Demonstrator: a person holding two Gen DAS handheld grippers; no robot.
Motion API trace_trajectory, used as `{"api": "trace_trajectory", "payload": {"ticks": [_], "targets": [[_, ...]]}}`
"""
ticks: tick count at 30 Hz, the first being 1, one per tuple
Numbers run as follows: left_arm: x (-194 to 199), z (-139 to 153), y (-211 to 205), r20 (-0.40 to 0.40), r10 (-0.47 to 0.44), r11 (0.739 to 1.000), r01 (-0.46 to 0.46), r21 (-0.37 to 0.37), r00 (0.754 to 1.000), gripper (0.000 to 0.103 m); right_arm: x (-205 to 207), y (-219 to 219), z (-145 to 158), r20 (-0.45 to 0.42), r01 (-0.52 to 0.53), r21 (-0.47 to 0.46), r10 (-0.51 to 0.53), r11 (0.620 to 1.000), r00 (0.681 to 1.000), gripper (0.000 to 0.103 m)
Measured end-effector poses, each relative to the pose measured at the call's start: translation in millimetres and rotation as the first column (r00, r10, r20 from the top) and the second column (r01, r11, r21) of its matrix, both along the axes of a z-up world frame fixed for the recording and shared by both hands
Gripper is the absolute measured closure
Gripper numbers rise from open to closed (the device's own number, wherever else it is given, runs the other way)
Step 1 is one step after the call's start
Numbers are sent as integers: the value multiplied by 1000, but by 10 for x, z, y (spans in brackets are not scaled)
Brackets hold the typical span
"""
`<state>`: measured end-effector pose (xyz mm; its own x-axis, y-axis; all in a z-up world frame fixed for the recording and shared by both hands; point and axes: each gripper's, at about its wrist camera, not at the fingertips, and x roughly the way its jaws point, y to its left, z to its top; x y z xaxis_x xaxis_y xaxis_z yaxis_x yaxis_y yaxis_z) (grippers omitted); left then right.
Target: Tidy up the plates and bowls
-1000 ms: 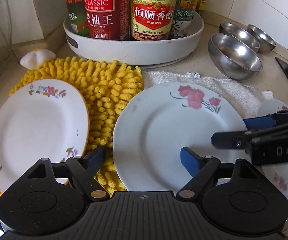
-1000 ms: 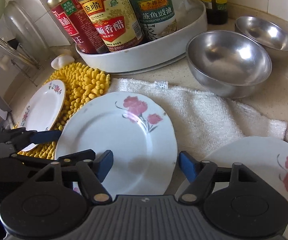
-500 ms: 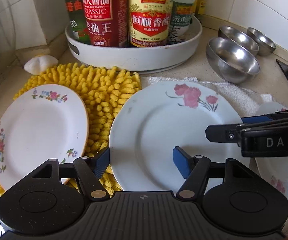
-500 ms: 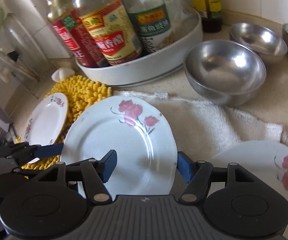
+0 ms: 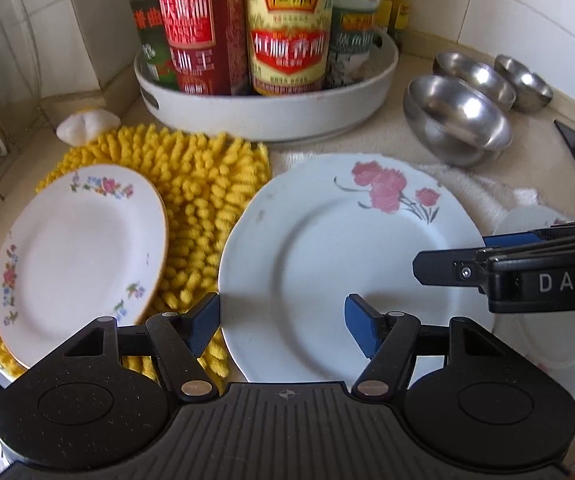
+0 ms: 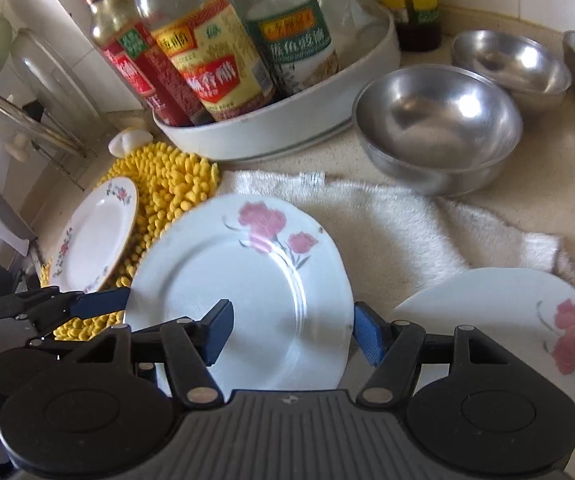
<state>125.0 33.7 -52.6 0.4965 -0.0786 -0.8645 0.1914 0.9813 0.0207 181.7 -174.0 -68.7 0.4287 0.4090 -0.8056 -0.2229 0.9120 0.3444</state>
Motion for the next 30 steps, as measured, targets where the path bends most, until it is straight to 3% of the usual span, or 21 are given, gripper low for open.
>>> {"api": "trace_trajectory", "payload": {"ticks": [10, 15, 18, 30], "targets": [[-67, -95, 131, 3, 8, 999, -8, -38, 1000, 22, -25, 6, -6, 22, -36, -22, 37, 999, 999, 25], [-46, -98, 75, 13, -8, 998, 9, -55, 1000, 23, -64, 61, 9, 41, -36, -56, 38, 998, 998, 26], [-43, -60, 124, 10, 17, 997, -16, -70, 1000, 32, -70, 20, 75, 45, -11, -23, 12, 1000, 999, 26], [-45, 156, 63, 31, 1, 995, 2, -103, 1000, 32, -177, -102, 274, 70, 49, -7, -49, 999, 996, 26]]}}
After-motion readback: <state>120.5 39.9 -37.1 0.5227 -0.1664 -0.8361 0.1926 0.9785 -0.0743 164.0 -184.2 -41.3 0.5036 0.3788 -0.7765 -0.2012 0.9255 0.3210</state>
